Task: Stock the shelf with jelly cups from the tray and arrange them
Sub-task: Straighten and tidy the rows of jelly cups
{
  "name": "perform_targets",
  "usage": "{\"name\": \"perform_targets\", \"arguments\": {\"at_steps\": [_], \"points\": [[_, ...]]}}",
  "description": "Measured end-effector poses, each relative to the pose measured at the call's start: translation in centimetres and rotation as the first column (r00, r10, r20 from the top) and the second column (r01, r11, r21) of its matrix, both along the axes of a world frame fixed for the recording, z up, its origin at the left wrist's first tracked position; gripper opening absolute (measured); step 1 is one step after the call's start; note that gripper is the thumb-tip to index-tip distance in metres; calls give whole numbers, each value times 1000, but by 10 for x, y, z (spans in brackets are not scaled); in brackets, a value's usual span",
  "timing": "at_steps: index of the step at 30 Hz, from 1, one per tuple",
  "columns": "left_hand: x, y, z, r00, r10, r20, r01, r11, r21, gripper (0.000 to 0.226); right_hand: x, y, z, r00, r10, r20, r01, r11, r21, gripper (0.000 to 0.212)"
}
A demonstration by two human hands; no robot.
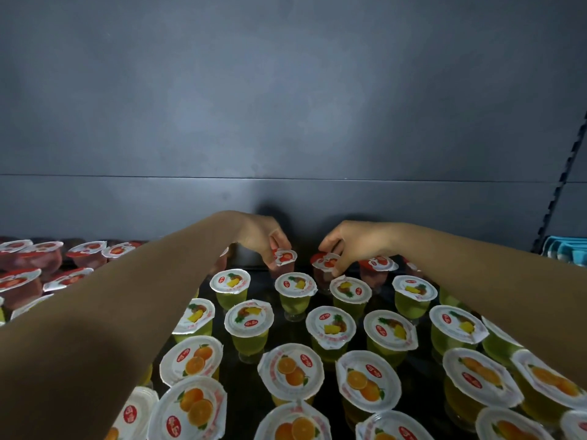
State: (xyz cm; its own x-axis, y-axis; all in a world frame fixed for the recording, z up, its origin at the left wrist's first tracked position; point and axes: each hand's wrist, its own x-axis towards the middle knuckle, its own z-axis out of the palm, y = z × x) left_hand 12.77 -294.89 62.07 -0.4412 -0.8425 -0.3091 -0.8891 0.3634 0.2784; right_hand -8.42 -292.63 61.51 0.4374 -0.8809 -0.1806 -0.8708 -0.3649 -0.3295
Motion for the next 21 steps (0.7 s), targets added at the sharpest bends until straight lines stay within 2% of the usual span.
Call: {"name": "perform_targets", "arguments": {"at_steps": [6,13,21], "points": [[24,-7,0,993,77,84,-69,992,-102,48,19,-11,3,999,7,-47,-5,999,37,62],[36,-9,-3,995,96,34,-92,989,-113,50,50,-23,-3,1000,1,-13,-2,1000,-15,58],[38,-14,-4,996,83,26,-79,991,-106,53,58,-26,0,1000,-6,-21,6,1000,-3,54]]}}
